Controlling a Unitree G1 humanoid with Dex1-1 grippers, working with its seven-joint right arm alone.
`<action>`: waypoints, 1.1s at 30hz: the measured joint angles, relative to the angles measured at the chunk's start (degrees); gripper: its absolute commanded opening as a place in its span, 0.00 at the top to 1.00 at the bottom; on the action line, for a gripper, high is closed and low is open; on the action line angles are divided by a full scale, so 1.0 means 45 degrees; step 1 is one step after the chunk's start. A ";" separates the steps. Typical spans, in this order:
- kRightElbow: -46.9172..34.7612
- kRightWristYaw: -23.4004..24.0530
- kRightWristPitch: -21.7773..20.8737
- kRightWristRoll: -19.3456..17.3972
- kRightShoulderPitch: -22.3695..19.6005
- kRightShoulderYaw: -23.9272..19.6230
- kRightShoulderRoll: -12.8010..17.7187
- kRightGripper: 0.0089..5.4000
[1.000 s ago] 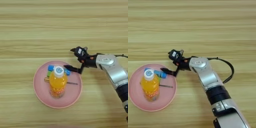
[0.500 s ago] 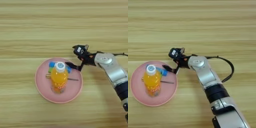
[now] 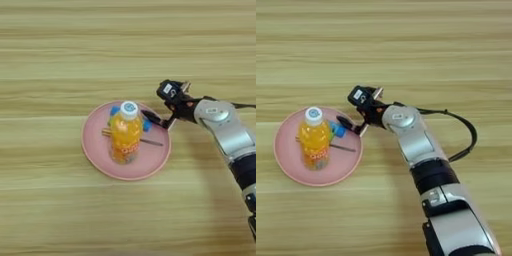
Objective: Move the objects on the table
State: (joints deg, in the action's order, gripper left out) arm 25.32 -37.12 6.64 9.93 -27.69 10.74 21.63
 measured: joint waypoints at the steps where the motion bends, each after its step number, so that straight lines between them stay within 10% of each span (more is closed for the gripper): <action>1: 0.0094 0.0115 -0.0028 0.0010 -0.0040 -0.0020 0.0000 0.00; 15: 0.0259 0.0375 -0.0596 -0.0443 -0.0359 -0.0756 0.0003 0.00; 27: -0.2550 -0.1014 -0.2484 -0.3347 -0.0203 -0.2122 -0.0248 0.00; 33: -0.4276 -0.1849 -0.2988 -0.6344 -0.0234 -0.3148 -0.0836 0.00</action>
State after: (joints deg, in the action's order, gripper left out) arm 6.08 -45.44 -6.80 -18.62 -28.74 -3.43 17.86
